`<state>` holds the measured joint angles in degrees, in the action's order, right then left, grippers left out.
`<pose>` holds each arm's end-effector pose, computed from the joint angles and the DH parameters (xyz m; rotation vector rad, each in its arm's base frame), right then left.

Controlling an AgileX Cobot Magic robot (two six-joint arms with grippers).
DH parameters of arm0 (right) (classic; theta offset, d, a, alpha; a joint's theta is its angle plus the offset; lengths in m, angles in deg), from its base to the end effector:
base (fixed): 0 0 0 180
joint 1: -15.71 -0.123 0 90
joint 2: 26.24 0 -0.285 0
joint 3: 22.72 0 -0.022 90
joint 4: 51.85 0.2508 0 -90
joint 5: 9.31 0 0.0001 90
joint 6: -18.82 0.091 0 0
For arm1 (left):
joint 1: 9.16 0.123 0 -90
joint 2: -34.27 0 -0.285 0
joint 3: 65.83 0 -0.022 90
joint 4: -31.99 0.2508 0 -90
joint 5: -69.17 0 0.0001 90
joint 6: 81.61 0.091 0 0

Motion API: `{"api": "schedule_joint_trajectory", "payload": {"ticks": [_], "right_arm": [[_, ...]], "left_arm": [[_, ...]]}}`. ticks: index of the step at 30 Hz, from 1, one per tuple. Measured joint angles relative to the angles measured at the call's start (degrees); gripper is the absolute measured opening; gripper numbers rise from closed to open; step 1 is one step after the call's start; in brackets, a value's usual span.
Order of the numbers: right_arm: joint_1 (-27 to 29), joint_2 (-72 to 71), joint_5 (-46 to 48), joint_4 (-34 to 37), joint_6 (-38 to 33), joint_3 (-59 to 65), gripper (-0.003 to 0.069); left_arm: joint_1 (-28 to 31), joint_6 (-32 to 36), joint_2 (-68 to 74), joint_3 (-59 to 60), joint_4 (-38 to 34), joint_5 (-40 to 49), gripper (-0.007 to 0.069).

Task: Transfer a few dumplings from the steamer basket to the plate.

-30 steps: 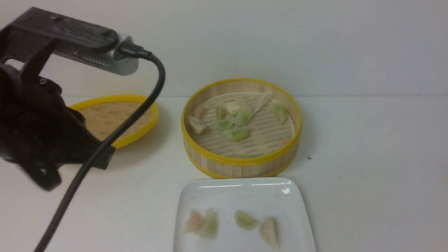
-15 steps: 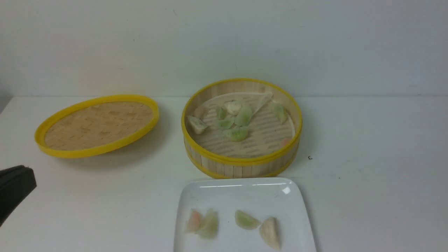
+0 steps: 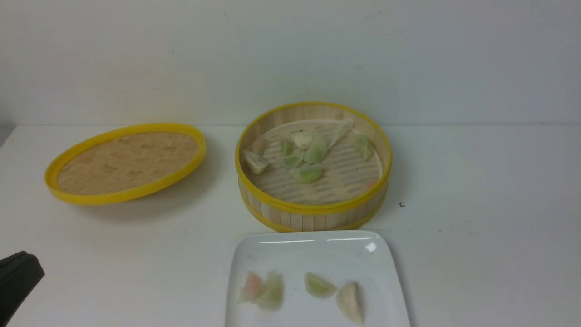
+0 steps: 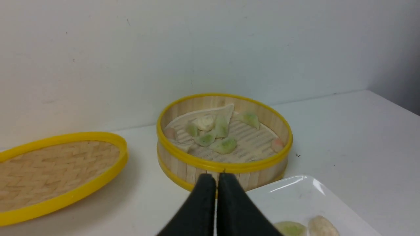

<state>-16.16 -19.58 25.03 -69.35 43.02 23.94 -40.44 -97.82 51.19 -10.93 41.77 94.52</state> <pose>0.0034 -0.0161 0.3290 -0.1577 1.5176 0.4515 0.0452 -0.0197 0.2942 0.3002 1.6830 -0.4427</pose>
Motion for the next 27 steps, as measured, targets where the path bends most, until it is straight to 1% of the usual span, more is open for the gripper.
{"api": "schedule_joint_trajectory", "payload": {"ticks": [7,11,12,13,15,18,20,21,23,24,27], "right_arm": [[0.00,0.00,0.00,-0.05,-0.79,0.00,-0.0013],[0.00,0.00,0.00,-0.16,-0.79,0.00,-0.0013],[0.00,0.00,0.00,-0.16,-0.79,0.00,-0.0013],[0.00,0.00,0.00,-0.16,-0.79,0.00,-0.0013],[0.00,0.00,0.00,-0.16,-0.79,0.00,-0.0013],[0.00,0.00,0.00,-0.16,-0.79,0.00,-0.0013],[0.00,0.00,0.00,-0.16,-0.79,0.00,-0.0013],[0.00,0.00,0.00,-0.16,-0.79,0.00,-0.0013],[0.00,0.00,0.00,-0.16,-0.79,0.00,-0.0013],[0.00,0.00,0.00,-0.16,-0.79,0.00,-0.0013],[0.00,0.00,0.00,-0.16,-0.79,0.00,-0.0013]], "left_arm": [[0.08,0.15,-0.13,0.00,1.43,0.05,-0.0006],[2.02,2.13,-1.24,0.50,0.70,-0.15,-0.0006],[4.60,6.05,-2.20,1.94,-0.90,-1.02,-0.0006],[4.96,6.55,-2.34,2.41,-1.39,-1.39,-0.0006],[9.92,12.58,-4.39,6.21,-4.81,-4.87,-0.0006],[16.92,17.44,-7.15,11.58,-9.31,-9.73,-0.0006],[20.40,18.30,-8.88,14.97,-11.19,-11.49,-0.0006],[23.10,18.60,-9.51,17.07,-12.07,-12.09,-0.0006],[24.82,18.63,-9.68,18.75,-12.59,-12.38,-0.0006],[27.34,18.17,-9.80,21.94,-13.35,-12.39,-0.0006],[29.11,17.55,-9.80,23.82,-13.63,-11.32,-0.0006]]}}
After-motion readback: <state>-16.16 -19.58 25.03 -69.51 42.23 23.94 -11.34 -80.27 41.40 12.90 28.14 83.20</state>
